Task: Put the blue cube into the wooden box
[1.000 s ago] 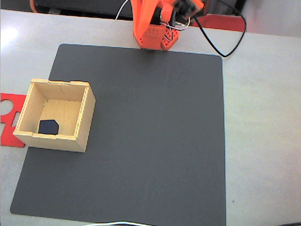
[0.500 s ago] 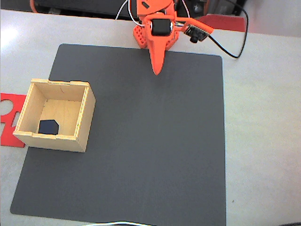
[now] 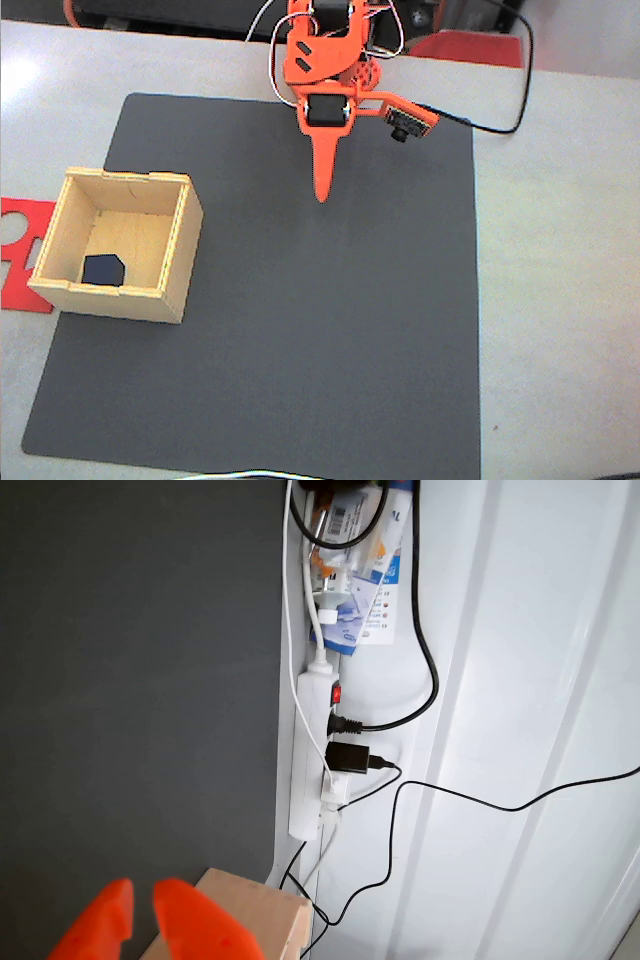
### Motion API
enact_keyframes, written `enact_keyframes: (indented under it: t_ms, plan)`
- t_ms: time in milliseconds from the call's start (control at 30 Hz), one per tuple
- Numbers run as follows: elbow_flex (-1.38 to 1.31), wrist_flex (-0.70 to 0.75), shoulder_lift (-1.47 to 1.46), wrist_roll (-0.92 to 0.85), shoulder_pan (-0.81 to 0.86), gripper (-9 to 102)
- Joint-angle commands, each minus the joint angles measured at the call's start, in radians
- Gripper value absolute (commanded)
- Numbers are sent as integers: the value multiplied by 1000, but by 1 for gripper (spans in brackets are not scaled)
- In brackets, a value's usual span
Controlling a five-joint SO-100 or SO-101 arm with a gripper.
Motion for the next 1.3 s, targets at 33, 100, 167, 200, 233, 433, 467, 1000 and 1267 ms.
enact_keyframes:
  t_ms: [33, 100, 167, 200, 233, 433, 467, 1000, 1267]
  plan:
    - [-2, -2, 15, 2, 51, 0]
    - [-2, -3, 15, 17, 81, 0]
    - [-2, -3, 15, 21, 84, 0]
    - [-2, -3, 15, 21, 84, 0]
    - [-2, -3, 15, 21, 84, 0]
    - [-2, -3, 15, 21, 84, 0]
    - [-2, -3, 15, 21, 84, 0]
    - [-2, -3, 15, -8, 61, 1]
    - [-12, 31, 15, 32, 101, 2]
